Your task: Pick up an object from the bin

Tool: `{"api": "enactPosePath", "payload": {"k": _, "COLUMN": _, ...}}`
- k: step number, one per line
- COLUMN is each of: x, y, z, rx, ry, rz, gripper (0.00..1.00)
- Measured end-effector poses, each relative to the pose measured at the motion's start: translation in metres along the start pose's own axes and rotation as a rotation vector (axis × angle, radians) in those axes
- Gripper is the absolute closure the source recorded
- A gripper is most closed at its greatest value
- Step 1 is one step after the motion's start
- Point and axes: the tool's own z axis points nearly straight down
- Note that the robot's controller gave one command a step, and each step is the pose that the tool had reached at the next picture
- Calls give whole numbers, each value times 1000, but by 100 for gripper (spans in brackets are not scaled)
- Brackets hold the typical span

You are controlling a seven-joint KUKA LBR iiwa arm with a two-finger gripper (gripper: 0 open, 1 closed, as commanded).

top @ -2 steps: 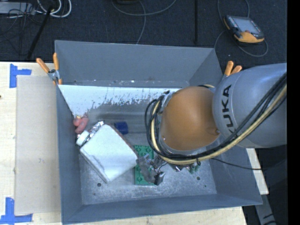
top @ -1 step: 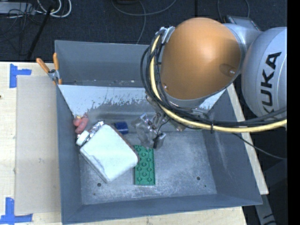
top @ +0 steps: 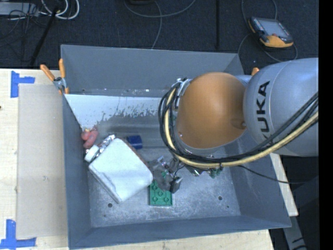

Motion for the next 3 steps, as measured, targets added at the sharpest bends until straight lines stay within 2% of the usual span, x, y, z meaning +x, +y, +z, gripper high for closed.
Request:
{"api": "enactPosePath", "payload": {"k": 1, "x": 37, "y": -3, "z": 55, "rx": 1, "ry": -3, "rz": -217, "gripper": 100}}
{"api": "enactPosePath", "payload": {"k": 2, "x": 36, "y": -3, "z": 53, "rx": 3, "ry": -6, "rz": -216, "gripper": 0}}
{"api": "enactPosePath", "payload": {"k": 3, "x": -16, "y": -85, "z": 148, "rx": 6, "ry": -9, "rz": -353, "gripper": 0}}
